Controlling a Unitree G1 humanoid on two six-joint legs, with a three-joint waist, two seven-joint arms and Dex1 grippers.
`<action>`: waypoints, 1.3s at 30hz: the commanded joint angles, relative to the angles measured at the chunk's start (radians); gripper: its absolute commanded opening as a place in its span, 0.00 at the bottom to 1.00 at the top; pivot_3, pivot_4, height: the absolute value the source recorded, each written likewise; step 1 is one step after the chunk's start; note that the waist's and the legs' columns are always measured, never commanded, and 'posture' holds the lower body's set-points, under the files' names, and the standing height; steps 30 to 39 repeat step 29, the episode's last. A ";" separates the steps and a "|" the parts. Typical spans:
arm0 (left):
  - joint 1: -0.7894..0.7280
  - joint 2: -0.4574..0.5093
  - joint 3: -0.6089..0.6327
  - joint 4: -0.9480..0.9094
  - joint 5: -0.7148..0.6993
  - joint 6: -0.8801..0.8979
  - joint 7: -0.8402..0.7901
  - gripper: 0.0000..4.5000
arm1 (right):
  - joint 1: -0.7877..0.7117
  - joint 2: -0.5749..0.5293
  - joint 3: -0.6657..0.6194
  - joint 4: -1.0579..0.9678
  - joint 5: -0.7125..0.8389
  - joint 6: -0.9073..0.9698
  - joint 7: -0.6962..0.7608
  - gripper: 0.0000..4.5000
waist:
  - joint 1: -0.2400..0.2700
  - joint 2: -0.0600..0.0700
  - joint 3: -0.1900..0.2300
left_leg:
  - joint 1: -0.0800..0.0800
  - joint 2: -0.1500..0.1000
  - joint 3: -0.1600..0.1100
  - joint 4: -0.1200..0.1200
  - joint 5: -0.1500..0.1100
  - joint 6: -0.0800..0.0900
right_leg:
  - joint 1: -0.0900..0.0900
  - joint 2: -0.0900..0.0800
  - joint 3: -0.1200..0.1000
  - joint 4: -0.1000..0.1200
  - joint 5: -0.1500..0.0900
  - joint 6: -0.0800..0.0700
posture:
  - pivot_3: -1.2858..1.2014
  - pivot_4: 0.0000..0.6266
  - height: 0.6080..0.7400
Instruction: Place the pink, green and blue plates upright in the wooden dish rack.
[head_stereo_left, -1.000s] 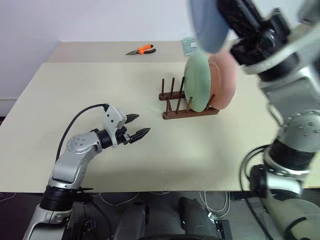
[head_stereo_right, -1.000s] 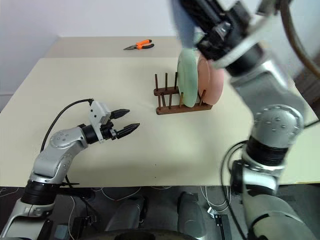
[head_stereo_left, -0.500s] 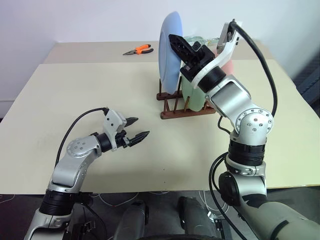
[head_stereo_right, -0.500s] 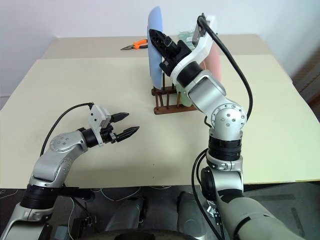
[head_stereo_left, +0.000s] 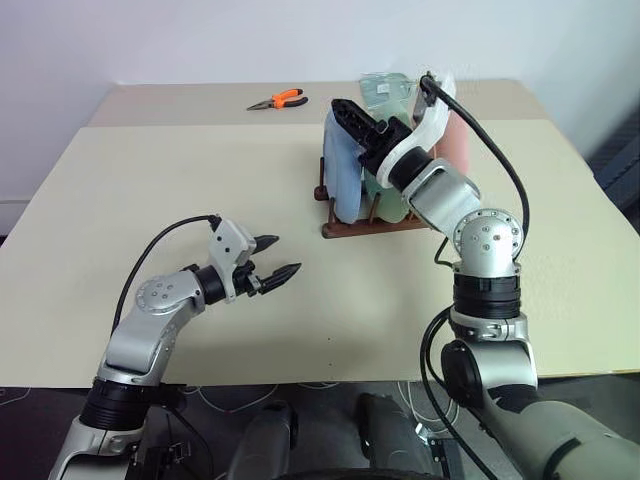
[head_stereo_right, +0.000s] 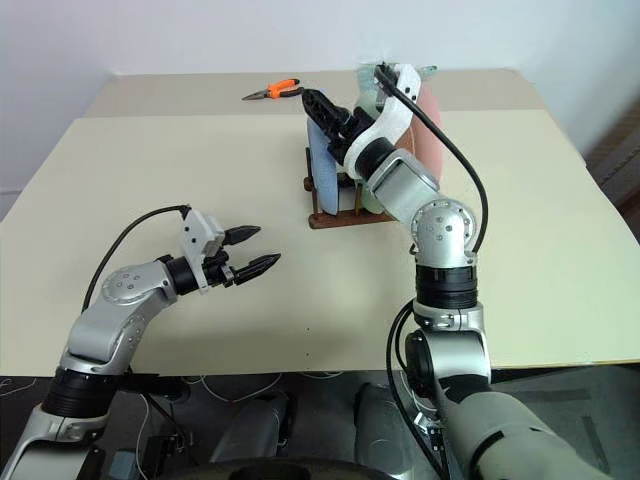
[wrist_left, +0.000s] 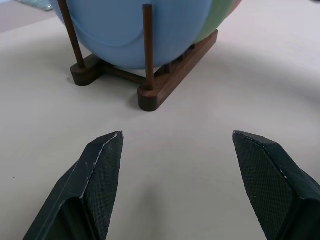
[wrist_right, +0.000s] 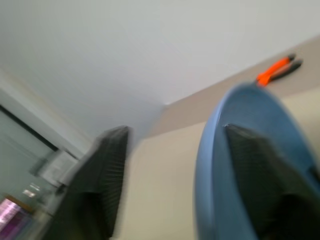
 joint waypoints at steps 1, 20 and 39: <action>0.011 0.004 0.012 -0.051 0.000 0.005 0.013 0.80 | -0.042 -0.086 0.034 -0.139 -0.115 -0.075 0.146 0.67 | 0.000 0.000 0.000 | 0.000 0.000 0.000 0.000 0.000 0.000 | 0.000 0.000 0.000 0.000 0.000 0.000 | 0.52 0.24 1.00; 0.079 0.095 0.107 0.121 0.108 -0.137 0.042 0.80 | 0.855 -0.704 -0.210 -0.241 -0.532 -0.292 0.705 0.98 | 0.006 -0.003 -0.001 | 0.001 0.001 0.004 0.002 -0.001 0.001 | 0.006 -0.003 0.000 -0.011 -0.005 0.001 | 0.52 0.24 1.00; 0.134 0.081 0.130 0.085 0.112 -0.144 0.069 0.80 | 0.795 -0.605 -0.150 -0.059 -0.609 -0.400 0.732 0.98 | 0.009 -0.003 -0.001 | 0.000 0.000 0.003 0.001 -0.001 0.001 | 0.007 -0.004 0.000 -0.011 -0.002 -0.002 | 0.52 0.24 1.00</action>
